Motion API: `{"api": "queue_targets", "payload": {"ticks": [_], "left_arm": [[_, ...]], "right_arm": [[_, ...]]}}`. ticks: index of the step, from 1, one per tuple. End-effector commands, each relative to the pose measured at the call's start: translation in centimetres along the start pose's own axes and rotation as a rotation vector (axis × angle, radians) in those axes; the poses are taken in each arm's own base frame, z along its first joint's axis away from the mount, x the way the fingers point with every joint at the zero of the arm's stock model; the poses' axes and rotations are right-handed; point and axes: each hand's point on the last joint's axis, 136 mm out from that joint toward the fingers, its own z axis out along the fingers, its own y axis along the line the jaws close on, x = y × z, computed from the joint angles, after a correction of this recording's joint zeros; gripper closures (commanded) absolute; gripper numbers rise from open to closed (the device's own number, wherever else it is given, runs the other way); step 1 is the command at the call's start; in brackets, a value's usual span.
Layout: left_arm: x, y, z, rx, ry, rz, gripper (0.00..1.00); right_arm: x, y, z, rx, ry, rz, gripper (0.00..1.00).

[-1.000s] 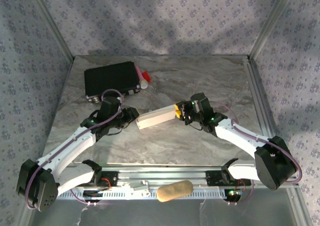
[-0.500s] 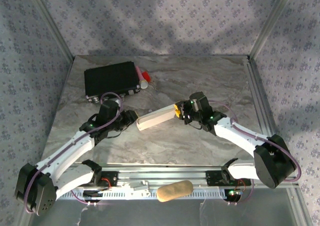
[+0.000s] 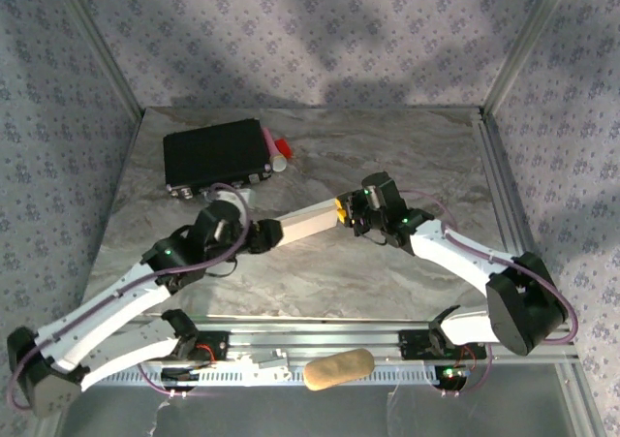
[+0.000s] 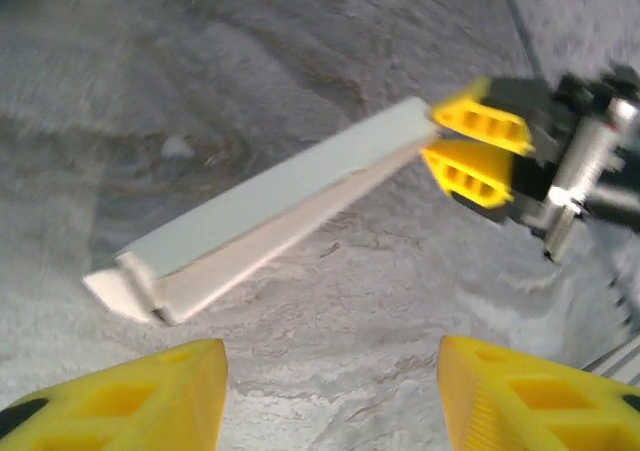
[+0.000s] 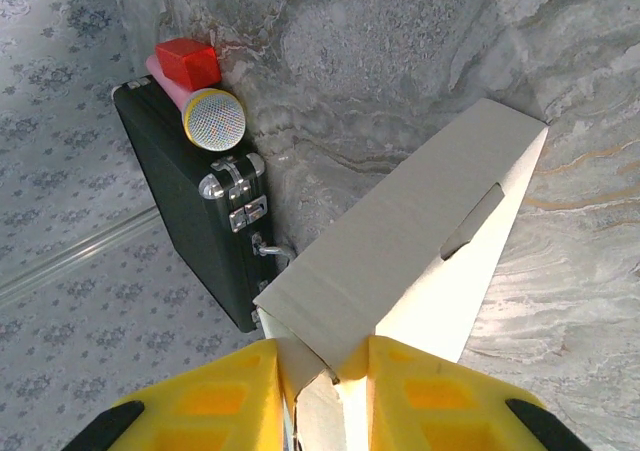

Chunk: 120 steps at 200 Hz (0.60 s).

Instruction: Fold the paper box

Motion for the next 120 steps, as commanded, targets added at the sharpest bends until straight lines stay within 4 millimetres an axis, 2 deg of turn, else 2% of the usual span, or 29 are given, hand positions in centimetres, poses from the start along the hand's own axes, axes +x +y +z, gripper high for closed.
{"api": "queue_targets", "payload": {"ticks": [1, 36, 68, 94, 120], "left_arm": [[-0.5, 2.4, -0.5, -0.25, 0.029, 0.47, 0.4], [-1.3, 3.9, 0.9, -0.41, 0.1, 0.734, 0.35], [-0.1, 5.0, 2.9, -0.532, 0.204, 0.972, 0.34], [0.8, 5.0, 4.8, -0.55, 0.194, 1.05, 0.36], [0.7, 5.3, 5.0, -0.566, 0.165, 1.063, 0.38]], "right_arm": [[-1.2, -3.0, 0.4, 0.124, -0.059, 0.005, 0.75], [-1.4, -2.9, 0.5, 0.127, -0.058, 0.007, 0.75], [-1.5, -2.8, 0.6, 0.131, -0.054, 0.006, 0.76], [-1.5, -2.7, 0.7, 0.134, -0.048, 0.004, 0.76], [-1.5, -2.7, 0.7, 0.136, -0.047, 0.003, 0.76]]}}
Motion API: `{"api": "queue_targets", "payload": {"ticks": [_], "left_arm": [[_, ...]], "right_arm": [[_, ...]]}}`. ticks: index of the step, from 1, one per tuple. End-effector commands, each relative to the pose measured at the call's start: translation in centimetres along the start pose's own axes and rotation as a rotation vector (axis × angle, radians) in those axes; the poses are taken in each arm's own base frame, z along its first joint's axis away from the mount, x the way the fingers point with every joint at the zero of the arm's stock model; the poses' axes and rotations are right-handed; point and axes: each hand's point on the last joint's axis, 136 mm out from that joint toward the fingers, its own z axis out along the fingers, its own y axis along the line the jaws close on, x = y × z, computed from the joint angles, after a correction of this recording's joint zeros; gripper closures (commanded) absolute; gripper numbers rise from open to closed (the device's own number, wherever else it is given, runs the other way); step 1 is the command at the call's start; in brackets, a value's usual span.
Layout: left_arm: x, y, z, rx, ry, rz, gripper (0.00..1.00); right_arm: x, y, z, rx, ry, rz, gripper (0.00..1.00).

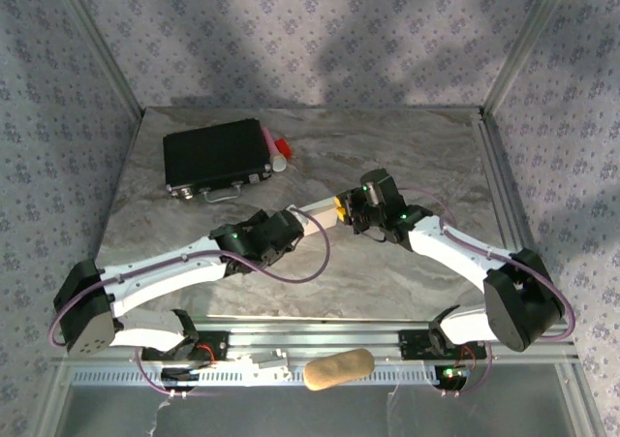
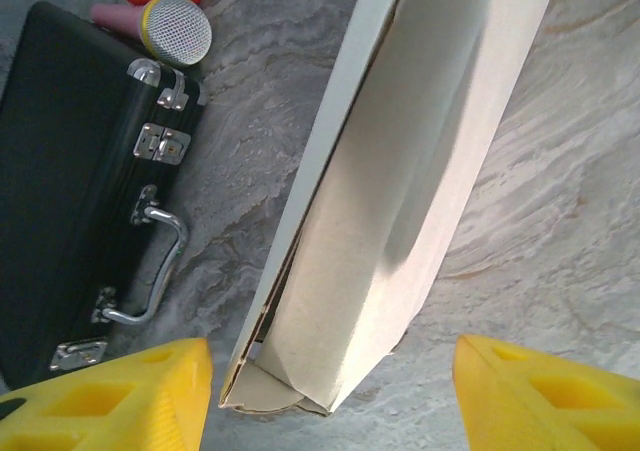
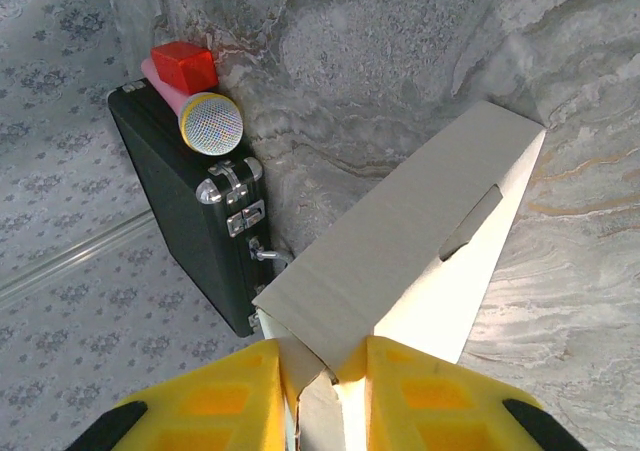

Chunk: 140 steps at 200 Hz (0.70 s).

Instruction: Fold the paper box

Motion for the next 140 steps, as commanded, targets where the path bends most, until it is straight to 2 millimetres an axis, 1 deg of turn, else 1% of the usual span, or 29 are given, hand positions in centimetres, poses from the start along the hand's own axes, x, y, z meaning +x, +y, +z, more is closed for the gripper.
{"api": "queue_targets", "payload": {"ticks": [1, 28, 41, 63, 79, 106, 116, 120, 125, 140], "left_arm": [[-0.6, 1.4, -0.1, -0.089, -0.036, 0.046, 0.38], [-0.4, 1.3, 0.0, -0.09, -0.035, 0.047, 0.49], [-0.3, 1.1, 0.1, -0.082, -0.035, 0.046, 0.52], [0.1, 0.7, 0.6, -0.081, -0.014, 0.046, 0.66], [0.5, 0.4, 1.0, -0.081, 0.005, 0.035, 0.68], [1.4, -0.1, 1.6, -0.09, 0.022, 0.015, 0.77], [1.7, -0.1, 1.8, -0.099, 0.03, 0.007, 0.78], [1.7, -0.1, 1.8, -0.103, 0.032, 0.002, 0.78], [1.8, -0.1, 1.9, -0.102, 0.034, -0.002, 0.81], [1.9, -0.5, 2.1, -0.092, 0.037, -0.005, 0.84]], "right_arm": [[-1.2, -3.0, 0.5, 0.12, -0.041, 0.005, 0.76], [-1.2, -3.1, 0.5, 0.122, -0.041, 0.005, 0.76], [-1.2, -3.0, 0.6, 0.12, -0.039, 0.007, 0.76], [-1.2, -3.0, 0.6, 0.121, -0.038, 0.008, 0.76], [-1.3, -3.0, 0.6, 0.12, -0.038, 0.009, 0.76], [-1.4, -3.1, 0.6, 0.122, -0.041, 0.01, 0.76], [-1.4, -3.1, 0.6, 0.122, -0.041, 0.012, 0.77], [-1.4, -3.1, 0.6, 0.122, -0.04, 0.011, 0.77], [-1.5, -3.1, 0.6, 0.121, -0.04, 0.01, 0.77], [-1.6, -3.2, 0.6, 0.123, -0.043, 0.012, 0.77]]}}
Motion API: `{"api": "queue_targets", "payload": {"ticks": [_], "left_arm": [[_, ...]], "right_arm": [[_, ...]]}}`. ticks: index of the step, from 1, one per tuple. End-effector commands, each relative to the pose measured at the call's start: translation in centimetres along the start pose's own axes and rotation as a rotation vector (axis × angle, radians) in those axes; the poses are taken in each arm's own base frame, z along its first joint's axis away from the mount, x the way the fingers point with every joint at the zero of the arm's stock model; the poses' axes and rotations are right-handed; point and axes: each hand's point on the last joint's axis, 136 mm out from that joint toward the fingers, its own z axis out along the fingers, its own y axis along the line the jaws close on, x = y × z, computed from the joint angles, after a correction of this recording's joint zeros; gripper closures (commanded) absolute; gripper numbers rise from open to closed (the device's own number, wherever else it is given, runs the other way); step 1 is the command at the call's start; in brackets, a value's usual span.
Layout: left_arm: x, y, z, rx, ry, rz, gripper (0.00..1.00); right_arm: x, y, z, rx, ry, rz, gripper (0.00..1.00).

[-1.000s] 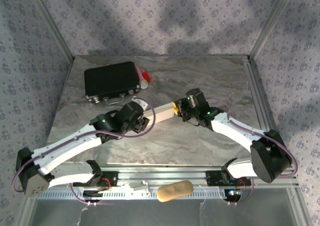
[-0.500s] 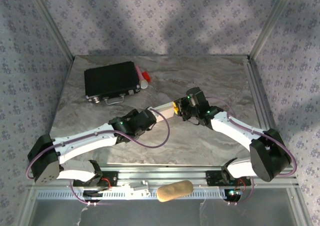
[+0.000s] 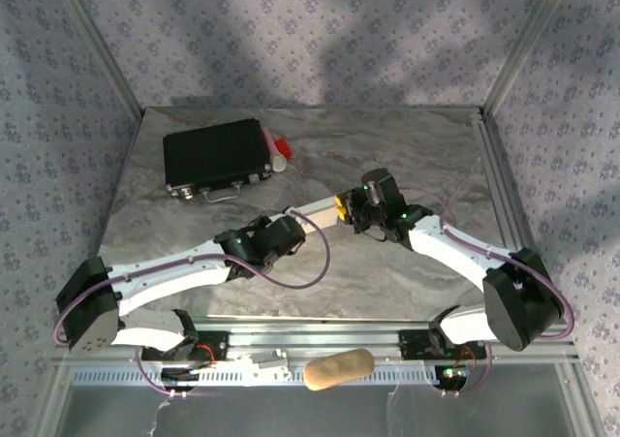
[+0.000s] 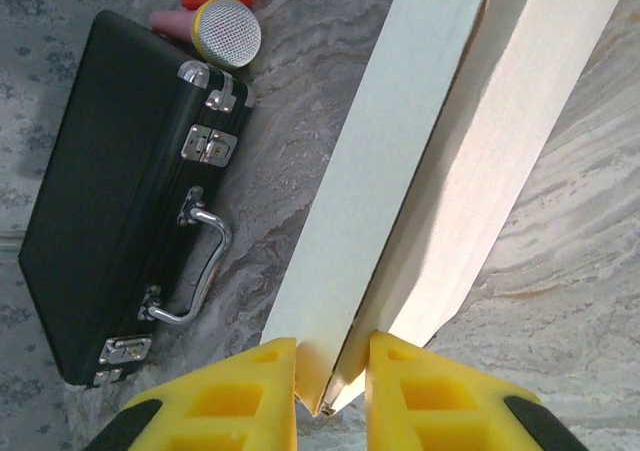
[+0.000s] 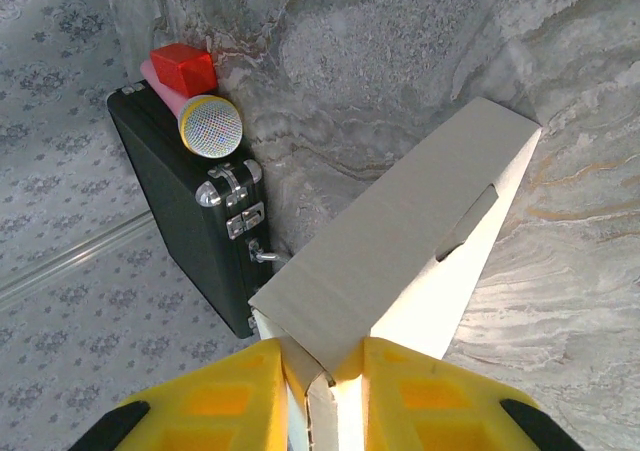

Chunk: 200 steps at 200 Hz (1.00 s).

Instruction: Fold the paper box

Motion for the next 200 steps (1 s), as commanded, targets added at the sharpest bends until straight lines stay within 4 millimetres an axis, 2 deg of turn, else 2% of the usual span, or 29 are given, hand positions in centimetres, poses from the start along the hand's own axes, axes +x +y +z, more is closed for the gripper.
{"api": "queue_targets", "payload": {"ticks": [1, 22, 58, 72, 94, 107, 122, 145, 179, 200], "left_arm": [[1.7, -1.2, 1.0, 0.015, 0.054, 0.004, 0.84], [1.8, -1.8, 1.2, 0.03, 0.061, 0.006, 0.91], [1.3, -2.2, 0.8, 0.071, 0.041, -0.052, 0.88], [0.6, -1.6, 0.0, 0.083, 0.014, -0.139, 0.77], [-1.4, 0.6, -2.7, 0.117, -0.081, -0.409, 0.44], [-2.5, 1.9, -4.7, 0.204, -0.143, -0.625, 0.36], [-2.5, 3.4, -6.0, 0.311, -0.169, -0.908, 0.39], [-1.3, 4.0, -6.0, 0.467, -0.15, -1.244, 0.41], [-1.0, 4.2, -5.2, 0.565, -0.103, -1.436, 0.46], [-2.4, 3.6, -4.4, 0.666, -0.115, -1.519, 0.48]], "right_arm": [[-1.3, -3.2, 0.6, 0.122, -0.042, 0.01, 0.77], [-1.3, -3.2, 0.7, 0.124, -0.039, 0.01, 0.77], [-1.6, -3.7, 0.7, 0.135, -0.049, 0.007, 0.78], [-1.6, -3.7, 0.7, 0.138, -0.05, 0.006, 0.79], [-1.7, -3.7, 0.8, 0.142, -0.055, 0.006, 0.79], [-1.7, -3.6, 0.8, 0.141, -0.054, 0.006, 0.79], [-1.6, -3.5, 0.9, 0.143, -0.051, 0.007, 0.79], [-1.6, -3.5, 1.0, 0.145, -0.051, 0.006, 0.79], [-1.6, -3.5, 1.0, 0.148, -0.052, 0.005, 0.8], [-1.5, -3.6, 1.0, 0.149, -0.051, 0.002, 0.8]]}}
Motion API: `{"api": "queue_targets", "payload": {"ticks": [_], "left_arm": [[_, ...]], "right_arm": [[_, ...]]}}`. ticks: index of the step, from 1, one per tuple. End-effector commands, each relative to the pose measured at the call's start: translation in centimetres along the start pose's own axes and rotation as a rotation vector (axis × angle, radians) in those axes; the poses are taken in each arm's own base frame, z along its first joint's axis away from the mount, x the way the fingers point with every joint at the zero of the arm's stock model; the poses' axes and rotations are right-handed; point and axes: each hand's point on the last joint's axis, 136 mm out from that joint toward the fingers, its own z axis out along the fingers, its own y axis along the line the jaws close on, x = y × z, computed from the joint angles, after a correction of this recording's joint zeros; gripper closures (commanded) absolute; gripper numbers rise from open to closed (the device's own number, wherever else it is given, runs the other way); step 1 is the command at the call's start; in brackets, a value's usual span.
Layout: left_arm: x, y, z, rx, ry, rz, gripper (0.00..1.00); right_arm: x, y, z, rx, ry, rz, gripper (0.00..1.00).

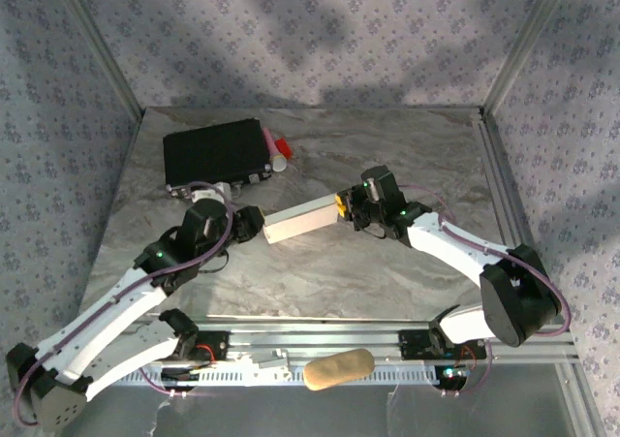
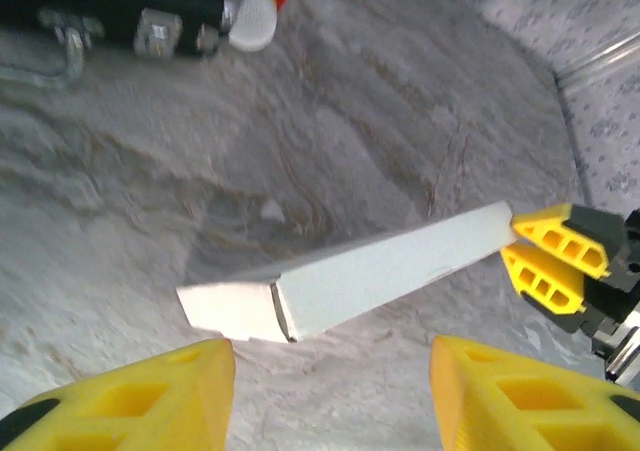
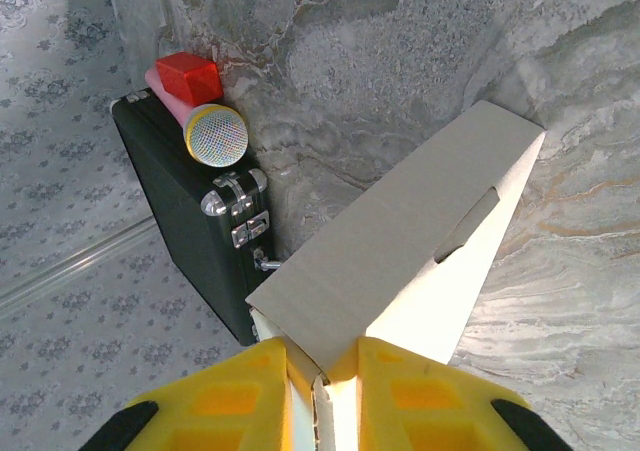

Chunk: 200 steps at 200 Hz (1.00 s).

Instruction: Fold the paper box

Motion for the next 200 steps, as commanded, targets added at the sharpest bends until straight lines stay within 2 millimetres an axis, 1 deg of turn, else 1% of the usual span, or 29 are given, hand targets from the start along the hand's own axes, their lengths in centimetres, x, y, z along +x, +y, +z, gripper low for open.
{"api": "queue_targets", "payload": {"ticks": [1, 11, 37, 76, 115, 133, 145, 162, 200], "left_arm": [[1.0, -2.4, 1.3, 0.149, 0.09, -0.195, 0.48], [1.1, -2.4, 1.8, 0.138, 0.107, -0.203, 0.49], [1.8, -0.9, 2.9, 0.048, 0.141, -0.201, 0.53], [1.9, 0.3, 3.9, 0.017, 0.14, -0.206, 0.56], [2.4, 1.2, 4.9, -0.014, 0.161, -0.194, 0.64], [2.6, 1.7, 5.2, -0.027, 0.165, -0.194, 0.65], [2.7, 1.9, 5.4, -0.034, 0.167, -0.192, 0.69], [2.8, 2.4, 5.7, -0.046, 0.168, -0.194, 0.77], [3.3, 3.8, 6.5, -0.087, 0.181, -0.2, 0.83]], "right_arm": [[-1.1, -4.0, 0.6, 0.15, -0.045, 0.003, 0.8], [-1.1, -4.1, 0.6, 0.153, -0.045, 0.003, 0.8], [-1.0, -4.0, 0.6, 0.154, -0.043, 0.001, 0.8], [-1.1, -3.9, 0.6, 0.151, -0.044, -0.001, 0.8], [-1.0, -4.0, 0.7, 0.155, -0.041, -0.001, 0.8], [-1.1, -4.0, 0.8, 0.155, -0.042, 0.0, 0.8], [-1.1, -4.0, 0.8, 0.155, -0.041, -0.001, 0.8], [-1.2, -4.0, 0.8, 0.156, -0.043, -0.001, 0.8], [-1.3, -4.0, 1.1, 0.161, -0.037, -0.002, 0.81]]}}
